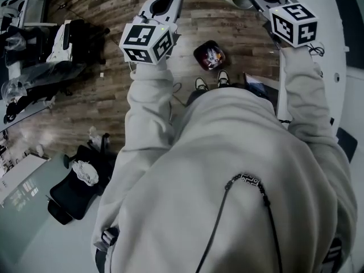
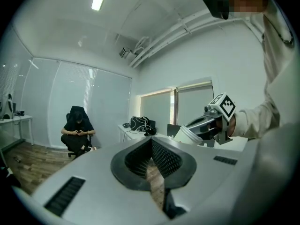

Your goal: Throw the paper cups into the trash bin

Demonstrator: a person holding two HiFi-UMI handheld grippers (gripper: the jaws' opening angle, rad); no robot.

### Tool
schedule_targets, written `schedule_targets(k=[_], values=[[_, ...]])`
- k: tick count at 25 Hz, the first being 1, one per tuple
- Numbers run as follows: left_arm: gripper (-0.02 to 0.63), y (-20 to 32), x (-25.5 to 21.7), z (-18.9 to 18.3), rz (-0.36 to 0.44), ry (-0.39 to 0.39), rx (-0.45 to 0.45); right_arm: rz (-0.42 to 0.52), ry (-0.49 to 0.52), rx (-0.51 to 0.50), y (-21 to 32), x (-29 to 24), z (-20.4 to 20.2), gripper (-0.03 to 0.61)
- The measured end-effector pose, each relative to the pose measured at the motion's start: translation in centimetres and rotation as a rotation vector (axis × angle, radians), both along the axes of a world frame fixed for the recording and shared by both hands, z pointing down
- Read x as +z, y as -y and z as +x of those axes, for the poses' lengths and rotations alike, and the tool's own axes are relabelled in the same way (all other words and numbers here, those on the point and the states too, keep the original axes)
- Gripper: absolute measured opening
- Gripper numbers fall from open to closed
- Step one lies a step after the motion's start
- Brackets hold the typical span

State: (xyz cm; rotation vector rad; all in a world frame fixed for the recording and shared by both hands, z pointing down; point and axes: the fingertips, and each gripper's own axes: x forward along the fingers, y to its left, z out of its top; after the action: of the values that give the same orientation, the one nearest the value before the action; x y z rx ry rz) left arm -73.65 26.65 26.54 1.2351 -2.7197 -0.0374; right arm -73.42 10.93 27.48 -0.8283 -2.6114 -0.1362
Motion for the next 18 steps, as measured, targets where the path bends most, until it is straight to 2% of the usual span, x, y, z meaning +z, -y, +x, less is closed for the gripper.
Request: schedule_targets(k=[13, 18], values=[[-0.005, -1.2, 2.0, -0.2, -0.018, -0.032, -0.059, -0.034, -0.034, -0.070, -2.1, 2.5, -1.2, 0.043], [-0.005, -2.5, 5.4, -0.6, -0.029, -0.090, -0.078, -0.040, -0.072, -0.106, -3.9, 5.3, -2.2, 0.043]])
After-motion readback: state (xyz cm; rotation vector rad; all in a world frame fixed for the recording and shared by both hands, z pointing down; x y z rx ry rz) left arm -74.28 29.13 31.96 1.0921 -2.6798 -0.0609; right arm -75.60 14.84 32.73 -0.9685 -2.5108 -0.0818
